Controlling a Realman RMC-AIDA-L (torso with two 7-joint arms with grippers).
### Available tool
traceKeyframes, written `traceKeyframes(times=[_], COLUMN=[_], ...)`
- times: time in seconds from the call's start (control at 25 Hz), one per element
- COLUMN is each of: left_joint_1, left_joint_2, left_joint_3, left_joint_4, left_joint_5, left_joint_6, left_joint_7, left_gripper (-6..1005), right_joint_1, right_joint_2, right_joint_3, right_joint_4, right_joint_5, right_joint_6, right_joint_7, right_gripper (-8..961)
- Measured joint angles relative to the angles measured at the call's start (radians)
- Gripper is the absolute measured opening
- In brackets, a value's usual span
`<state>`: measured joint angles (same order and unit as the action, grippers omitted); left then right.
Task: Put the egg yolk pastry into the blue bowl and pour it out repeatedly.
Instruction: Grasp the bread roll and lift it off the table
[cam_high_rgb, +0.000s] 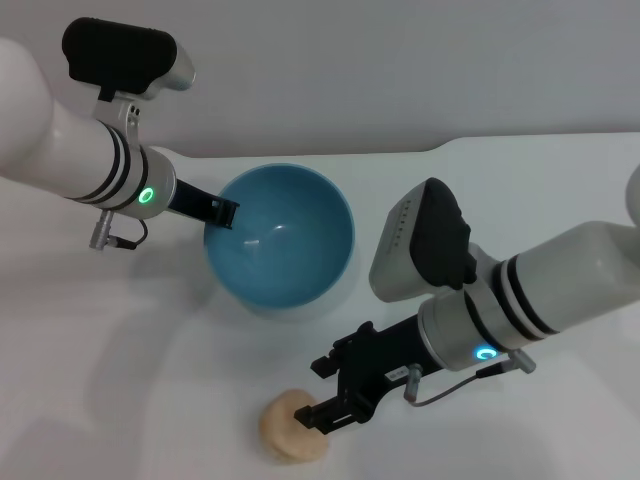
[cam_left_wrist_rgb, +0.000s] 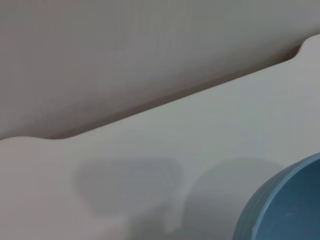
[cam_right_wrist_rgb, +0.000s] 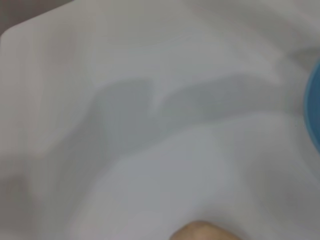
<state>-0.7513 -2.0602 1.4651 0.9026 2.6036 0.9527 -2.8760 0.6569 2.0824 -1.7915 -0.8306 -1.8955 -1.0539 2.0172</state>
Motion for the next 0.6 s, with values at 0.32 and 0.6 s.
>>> traceKeyframes(times=[0.32, 0.6], left_joint_1=[0.001, -0.001], left_joint_2=[-0.001, -0.001], left_joint_3=[0.001, 0.001], left_joint_4=[-0.001, 0.004], left_joint_5=[-0.001, -0.002], left_joint_6=[0.001, 0.0], left_joint_7=[0.0, 0.0], left_gripper=[-1, -2], right_joint_1=[0.025, 0.025], right_joint_2=[0.001, 0.002], right_joint_3=[-0.125, -0.144], right_joint_4=[0.064, 0.085], right_joint_5=[0.125, 0.133], right_joint_6=[0.104, 0.129], right_joint_7=[-0.009, -0.004], right_gripper=[567, 552])
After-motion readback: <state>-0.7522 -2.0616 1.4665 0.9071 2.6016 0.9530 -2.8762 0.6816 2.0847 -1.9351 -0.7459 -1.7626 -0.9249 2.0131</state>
